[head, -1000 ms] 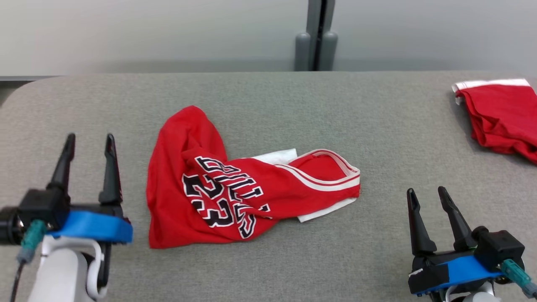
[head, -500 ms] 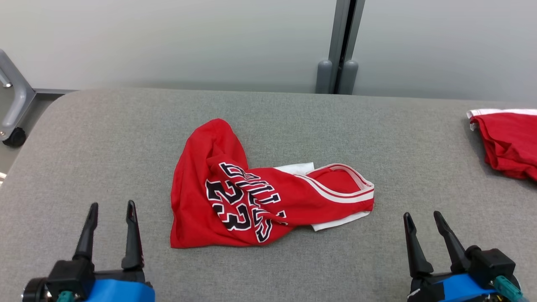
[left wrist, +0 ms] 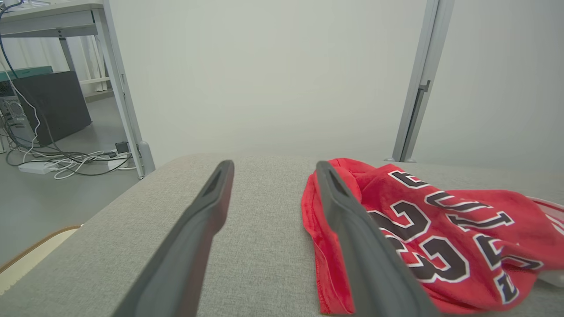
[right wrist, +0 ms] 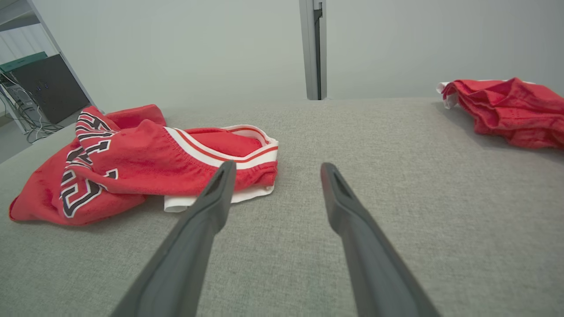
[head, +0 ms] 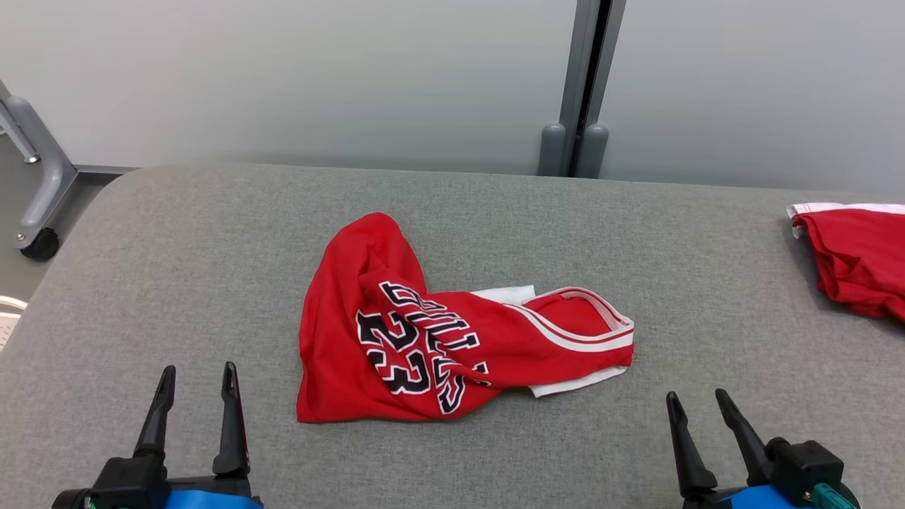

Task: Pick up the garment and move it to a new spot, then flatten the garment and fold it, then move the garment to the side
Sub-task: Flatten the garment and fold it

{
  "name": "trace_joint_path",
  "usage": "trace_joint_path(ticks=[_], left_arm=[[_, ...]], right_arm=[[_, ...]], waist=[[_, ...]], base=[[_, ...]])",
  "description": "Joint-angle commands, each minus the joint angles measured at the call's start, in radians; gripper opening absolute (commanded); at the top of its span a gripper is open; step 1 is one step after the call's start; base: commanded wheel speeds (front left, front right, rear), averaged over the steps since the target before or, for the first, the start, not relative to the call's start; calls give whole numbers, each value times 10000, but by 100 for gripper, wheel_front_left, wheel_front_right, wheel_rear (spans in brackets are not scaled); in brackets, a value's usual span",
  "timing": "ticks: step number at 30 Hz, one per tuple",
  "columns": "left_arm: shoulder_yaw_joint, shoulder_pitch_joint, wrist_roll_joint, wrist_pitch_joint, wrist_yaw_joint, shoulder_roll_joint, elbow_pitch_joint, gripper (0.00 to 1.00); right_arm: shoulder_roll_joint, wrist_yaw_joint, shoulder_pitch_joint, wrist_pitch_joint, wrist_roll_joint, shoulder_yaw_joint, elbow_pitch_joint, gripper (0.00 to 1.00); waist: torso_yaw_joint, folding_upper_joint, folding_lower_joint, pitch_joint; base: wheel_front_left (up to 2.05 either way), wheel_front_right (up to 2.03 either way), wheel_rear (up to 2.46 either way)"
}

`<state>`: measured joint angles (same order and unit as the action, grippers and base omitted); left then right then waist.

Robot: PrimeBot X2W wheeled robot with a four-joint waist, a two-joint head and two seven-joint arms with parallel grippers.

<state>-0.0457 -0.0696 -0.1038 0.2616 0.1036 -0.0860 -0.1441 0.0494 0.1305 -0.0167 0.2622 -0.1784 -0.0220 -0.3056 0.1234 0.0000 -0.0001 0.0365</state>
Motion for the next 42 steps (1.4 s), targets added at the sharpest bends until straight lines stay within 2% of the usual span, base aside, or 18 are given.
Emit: trace_joint_path(ticks=[1, 9, 26, 38, 39, 40, 42], left_arm=[[9, -84, 78, 47, 24, 49, 14, 100], [121, 132, 143, 47, 117, 169, 33, 100], [340, 842, 8, 47, 209, 312, -196, 100], [406, 1209, -120, 47, 271, 349, -249, 100], [414, 1217, -132, 47, 272, 349, -266, 100], [436, 1216, -143, 47, 275, 350, -286, 100], [441, 1235, -174, 47, 276, 353, -336, 100]], right_arm=[[23, 5, -65, 33, 58, -14, -109, 100], [207, 5, 833, -25, 465, -238, -1098, 100], [940, 4, 3789, -196, 1415, -893, -5190, 100], [656, 4, 5271, -7, 1203, -1173, -6975, 100], [619, 5, 5349, -7, 1144, -1188, -7145, 36], [586, 5, 5411, -12, 1103, -1228, -7301, 0], [484, 5, 5469, 4, 980, -1332, -7411, 0]], waist=[[14, 0, 1, -30], [214, 0, 1, 135], [907, 0, 1, 990], [1101, 0, 1, 1408], [1099, 0, 1, 1420], [1100, 0, 1, 1421], [1076, 0, 1, 1374]], base=[[0, 0, 0], [0, 0, 0], [0, 0, 0], [0, 0, 0], [0, 0, 0], [0, 0, 0], [0, 0, 0]])
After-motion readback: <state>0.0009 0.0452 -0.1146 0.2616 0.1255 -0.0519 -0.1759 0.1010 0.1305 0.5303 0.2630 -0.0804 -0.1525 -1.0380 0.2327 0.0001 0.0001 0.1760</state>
